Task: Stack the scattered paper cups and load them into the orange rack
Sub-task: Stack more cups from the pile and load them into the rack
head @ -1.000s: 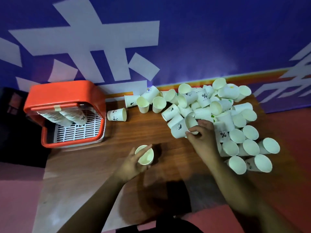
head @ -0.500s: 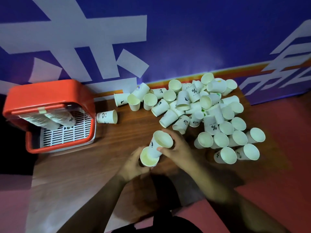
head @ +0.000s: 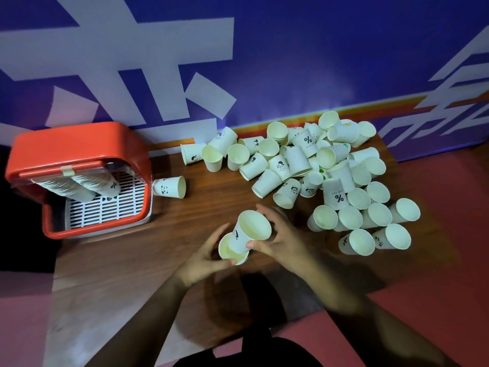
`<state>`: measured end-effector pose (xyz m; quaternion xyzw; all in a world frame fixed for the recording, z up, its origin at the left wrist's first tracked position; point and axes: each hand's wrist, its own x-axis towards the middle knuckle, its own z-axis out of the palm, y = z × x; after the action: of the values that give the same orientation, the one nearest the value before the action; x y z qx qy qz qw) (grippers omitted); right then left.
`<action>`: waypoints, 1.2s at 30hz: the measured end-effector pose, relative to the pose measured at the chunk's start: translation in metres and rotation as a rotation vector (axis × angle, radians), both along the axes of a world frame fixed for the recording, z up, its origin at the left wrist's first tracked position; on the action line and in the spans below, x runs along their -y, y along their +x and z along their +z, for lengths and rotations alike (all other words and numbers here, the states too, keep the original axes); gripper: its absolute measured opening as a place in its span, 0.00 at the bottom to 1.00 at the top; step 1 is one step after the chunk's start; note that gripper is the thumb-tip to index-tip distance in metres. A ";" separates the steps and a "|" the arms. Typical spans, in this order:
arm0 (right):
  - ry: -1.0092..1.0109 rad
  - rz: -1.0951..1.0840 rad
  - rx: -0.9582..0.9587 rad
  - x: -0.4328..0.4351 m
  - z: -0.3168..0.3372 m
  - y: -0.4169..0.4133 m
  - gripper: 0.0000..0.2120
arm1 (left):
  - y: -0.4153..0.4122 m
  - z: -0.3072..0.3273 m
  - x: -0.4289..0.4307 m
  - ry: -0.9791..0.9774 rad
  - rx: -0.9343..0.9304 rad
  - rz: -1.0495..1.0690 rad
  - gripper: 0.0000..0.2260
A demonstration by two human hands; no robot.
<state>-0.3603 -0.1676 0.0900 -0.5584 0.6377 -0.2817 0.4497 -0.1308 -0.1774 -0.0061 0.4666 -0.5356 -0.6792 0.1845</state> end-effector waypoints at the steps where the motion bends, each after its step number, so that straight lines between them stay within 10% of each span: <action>1: -0.003 0.018 0.003 -0.002 0.000 0.000 0.39 | 0.002 0.003 0.000 0.017 -0.027 0.009 0.42; 15: -0.112 0.074 -0.074 -0.011 0.004 0.008 0.39 | -0.008 0.015 -0.010 0.042 0.040 0.099 0.13; 36: 0.011 0.162 -0.160 -0.035 -0.063 0.003 0.45 | -0.031 0.016 -0.009 -0.031 0.078 0.141 0.13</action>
<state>-0.3577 -0.1321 0.0268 -0.6263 0.6257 -0.1954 0.4219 -0.1620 -0.1687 0.0104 0.5263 -0.5187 -0.6376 0.2179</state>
